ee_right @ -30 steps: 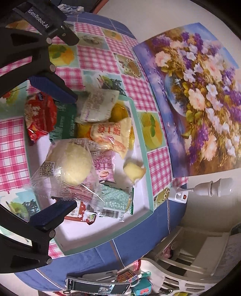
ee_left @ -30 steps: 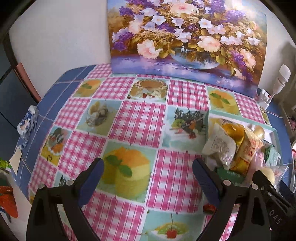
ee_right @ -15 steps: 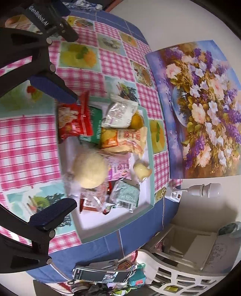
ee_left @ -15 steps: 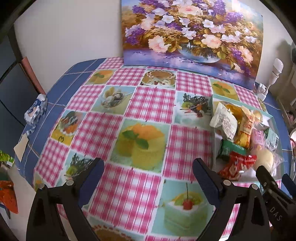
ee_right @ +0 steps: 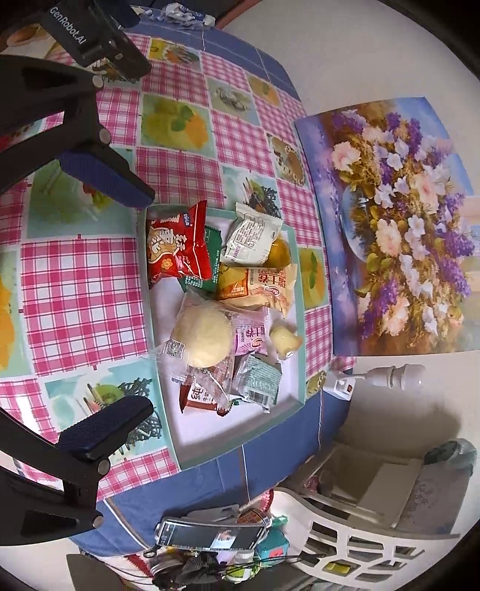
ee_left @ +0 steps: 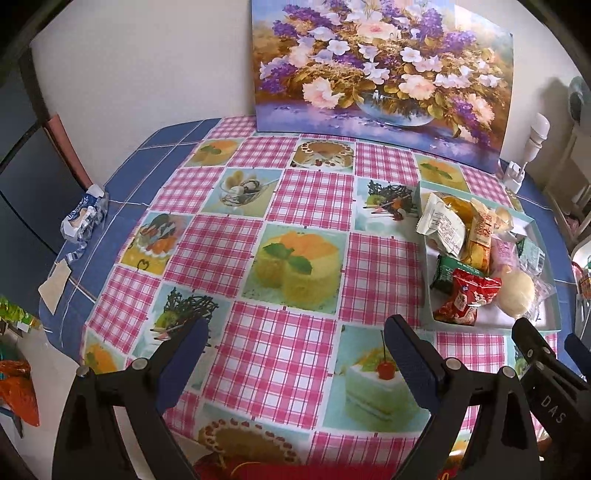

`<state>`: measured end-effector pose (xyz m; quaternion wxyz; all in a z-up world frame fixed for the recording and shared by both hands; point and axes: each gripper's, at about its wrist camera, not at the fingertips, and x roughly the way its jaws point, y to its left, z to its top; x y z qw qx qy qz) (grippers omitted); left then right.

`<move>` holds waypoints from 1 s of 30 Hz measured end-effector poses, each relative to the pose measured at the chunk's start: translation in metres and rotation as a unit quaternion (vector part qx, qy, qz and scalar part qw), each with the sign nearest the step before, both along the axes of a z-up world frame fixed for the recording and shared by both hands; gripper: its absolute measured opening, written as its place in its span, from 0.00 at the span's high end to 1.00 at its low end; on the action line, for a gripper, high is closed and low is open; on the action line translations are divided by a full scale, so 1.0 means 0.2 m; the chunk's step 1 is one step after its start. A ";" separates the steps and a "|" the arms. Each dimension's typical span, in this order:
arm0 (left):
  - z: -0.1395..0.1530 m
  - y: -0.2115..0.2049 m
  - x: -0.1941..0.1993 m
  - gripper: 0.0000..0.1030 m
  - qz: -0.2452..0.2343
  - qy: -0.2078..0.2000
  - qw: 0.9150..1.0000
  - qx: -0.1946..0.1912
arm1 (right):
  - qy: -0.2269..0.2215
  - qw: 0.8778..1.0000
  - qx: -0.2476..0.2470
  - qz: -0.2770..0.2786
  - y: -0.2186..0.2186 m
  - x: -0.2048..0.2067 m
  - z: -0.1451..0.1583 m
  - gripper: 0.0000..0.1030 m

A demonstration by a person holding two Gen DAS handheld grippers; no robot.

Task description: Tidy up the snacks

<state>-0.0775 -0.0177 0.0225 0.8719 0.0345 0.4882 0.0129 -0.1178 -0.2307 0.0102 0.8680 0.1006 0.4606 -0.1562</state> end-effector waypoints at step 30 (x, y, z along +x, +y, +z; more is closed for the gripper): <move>0.05 0.04 -0.10 0.07 0.000 -0.010 1.000 -0.006 | -0.026 0.999 -0.019 0.007 0.05 -0.08 0.09 0.00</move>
